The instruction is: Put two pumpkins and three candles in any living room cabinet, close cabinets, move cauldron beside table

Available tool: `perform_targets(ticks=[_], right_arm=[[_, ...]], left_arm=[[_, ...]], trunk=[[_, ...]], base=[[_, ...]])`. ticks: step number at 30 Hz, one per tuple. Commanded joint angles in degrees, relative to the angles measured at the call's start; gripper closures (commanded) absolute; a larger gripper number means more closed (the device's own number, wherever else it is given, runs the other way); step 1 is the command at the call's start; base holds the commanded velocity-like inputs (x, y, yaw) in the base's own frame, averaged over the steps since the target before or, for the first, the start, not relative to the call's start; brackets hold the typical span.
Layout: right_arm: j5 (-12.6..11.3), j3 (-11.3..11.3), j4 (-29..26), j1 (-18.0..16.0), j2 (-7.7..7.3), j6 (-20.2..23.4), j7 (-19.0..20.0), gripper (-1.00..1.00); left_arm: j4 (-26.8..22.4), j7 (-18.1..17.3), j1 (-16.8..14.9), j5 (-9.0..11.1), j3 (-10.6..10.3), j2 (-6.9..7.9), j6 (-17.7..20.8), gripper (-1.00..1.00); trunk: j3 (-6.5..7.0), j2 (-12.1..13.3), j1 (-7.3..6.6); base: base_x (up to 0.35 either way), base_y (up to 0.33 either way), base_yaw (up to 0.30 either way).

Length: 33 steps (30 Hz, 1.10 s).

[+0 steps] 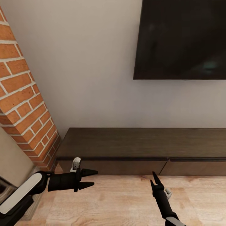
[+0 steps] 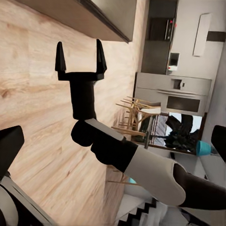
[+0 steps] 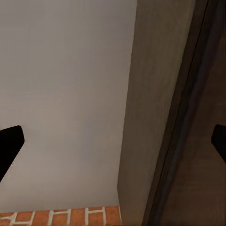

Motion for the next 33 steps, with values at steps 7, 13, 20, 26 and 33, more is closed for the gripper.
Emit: perform_targets(ticks=[7, 13, 20, 26, 33], right_arm=[[-1.9, 0.5, 0.0, 0.0, 0.02, 0.5, 0.8, -1.0], [-2.1, 0.5, 0.0, 0.0, 0.01, 0.6, 2.2, -1.0], [-2.3, 0.4, 0.1, 0.0, -0.01, 0.4, 2.7, -1.0], [-3.0, 0.4, 0.4, 0.0, -0.06, 0.1, 2.3, -1.0], [-3.0, 0.4, 0.4, 0.0, -0.08, 0.0, 2.4, -1.0]], left_arm=[[0.0, 0.4, -0.1, 0.8, -0.6, 0.08, 0.0, -1.0], [0.0, 0.4, -0.1, 0.8, -0.6, 0.11, 0.0, -1.0], [0.0, 0.4, -0.1, 0.8, -0.6, 0.13, 0.0, -1.0], [0.0, 0.4, -0.1, 0.8, -0.6, 0.07, 0.0, -1.0], [0.0, 0.3, -0.1, 0.9, -0.6, 0.06, 0.0, -1.0]], trunk=[[-1.31, -2.8, 1.54], [-2.38, -5.3, 2.86], [-3.64, -8.1, 4.39], [-4.72, -10.5, 5.71], [-5.98, -13.3, 7.25]], base=[[0.0, 0.0, 0.0], [0.0, 0.0, 0.0], [0.0, 0.0, 0.0], [0.0, 0.0, 0.0], [0.0, 0.0, 0.0]])
